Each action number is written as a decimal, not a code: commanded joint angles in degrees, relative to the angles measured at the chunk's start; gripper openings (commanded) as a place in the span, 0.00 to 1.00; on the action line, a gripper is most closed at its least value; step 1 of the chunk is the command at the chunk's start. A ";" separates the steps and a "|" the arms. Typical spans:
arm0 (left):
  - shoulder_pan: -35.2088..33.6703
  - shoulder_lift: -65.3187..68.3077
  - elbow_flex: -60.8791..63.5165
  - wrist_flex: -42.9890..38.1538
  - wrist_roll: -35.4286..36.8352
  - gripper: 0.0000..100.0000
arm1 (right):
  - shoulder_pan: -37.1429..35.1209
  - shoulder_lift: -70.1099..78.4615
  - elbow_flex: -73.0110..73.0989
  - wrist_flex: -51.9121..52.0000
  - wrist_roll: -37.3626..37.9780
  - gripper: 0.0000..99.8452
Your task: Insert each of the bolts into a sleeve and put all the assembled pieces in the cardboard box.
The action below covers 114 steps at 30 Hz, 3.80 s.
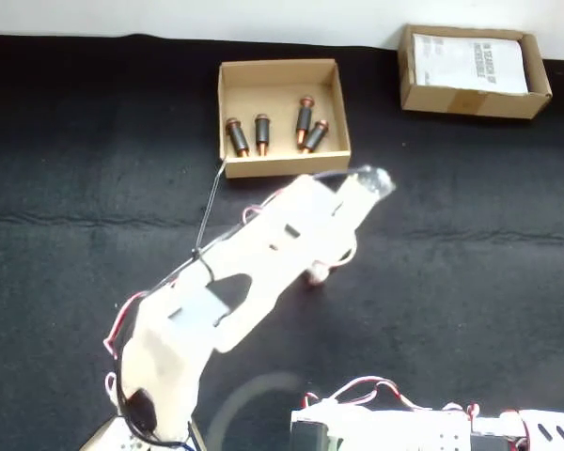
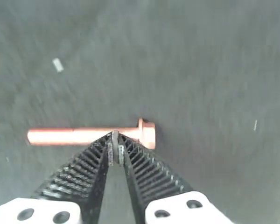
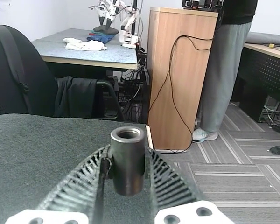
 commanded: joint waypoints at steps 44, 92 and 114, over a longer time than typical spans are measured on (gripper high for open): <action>3.12 -21.05 4.97 29.89 -61.27 0.01 | -3.91 0.04 8.66 -1.36 1.41 0.01; 0.04 5.14 -13.67 13.19 -68.75 0.17 | -6.64 0.04 8.66 -1.27 1.58 0.01; 0.13 11.03 -15.16 9.05 -68.66 0.16 | -6.73 -0.40 8.66 2.68 1.58 0.01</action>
